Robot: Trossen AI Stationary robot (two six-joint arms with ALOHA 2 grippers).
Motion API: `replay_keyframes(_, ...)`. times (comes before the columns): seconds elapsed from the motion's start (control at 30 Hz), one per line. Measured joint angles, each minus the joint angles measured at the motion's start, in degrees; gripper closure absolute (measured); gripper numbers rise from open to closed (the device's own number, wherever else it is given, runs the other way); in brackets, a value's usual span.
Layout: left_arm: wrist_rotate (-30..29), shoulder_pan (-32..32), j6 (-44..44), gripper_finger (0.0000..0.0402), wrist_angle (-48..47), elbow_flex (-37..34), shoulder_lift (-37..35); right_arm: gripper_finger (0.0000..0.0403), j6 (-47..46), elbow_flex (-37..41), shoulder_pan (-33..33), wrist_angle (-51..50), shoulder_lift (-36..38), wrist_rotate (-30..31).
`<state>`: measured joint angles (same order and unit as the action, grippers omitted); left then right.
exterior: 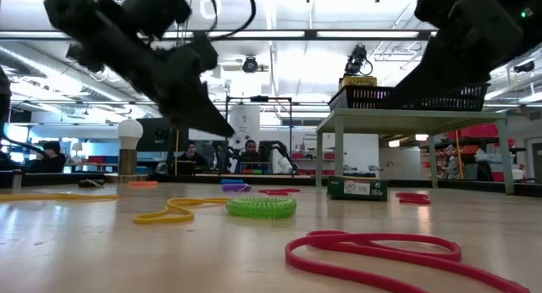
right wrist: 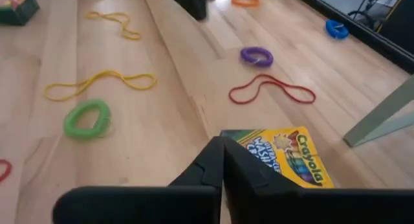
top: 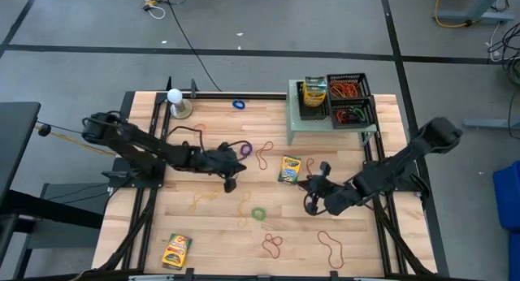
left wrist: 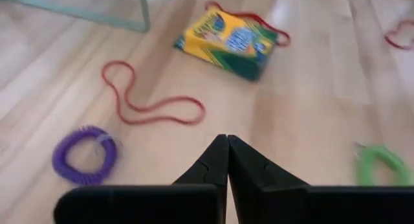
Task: Pick & Place Office Desk Supplies
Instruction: Put the left yellow rubber band into the top right black bin on the shelf
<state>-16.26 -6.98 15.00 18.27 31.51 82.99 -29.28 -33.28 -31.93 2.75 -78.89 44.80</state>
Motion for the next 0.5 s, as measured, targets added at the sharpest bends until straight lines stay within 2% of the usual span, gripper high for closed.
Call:
replay_keyframes(0.13,0.29,-3.9,8.39,0.0376,-17.88,3.89,-5.05,0.0387,0.64,0.02,0.0,0.56,-0.97,-0.33)
replay_keyframes(0.3,1.72,-10.35,19.71,0.0348,-40.73,7.23,-6.69,0.0379,-2.31,0.02,0.03,0.2,-0.99,-0.95)
replay_keyframes(0.37,2.5,-13.89,23.66,0.033,-45.49,7.34,-6.39,0.0378,-2.9,0.02,0.24,0.27,-0.99,-2.63)
replay_keyframes(0.5,3.29,-20.67,31.33,0.0292,-47.42,7.34,-4.21,0.0374,-2.85,0.02,1.29,0.28,-0.99,-5.16)
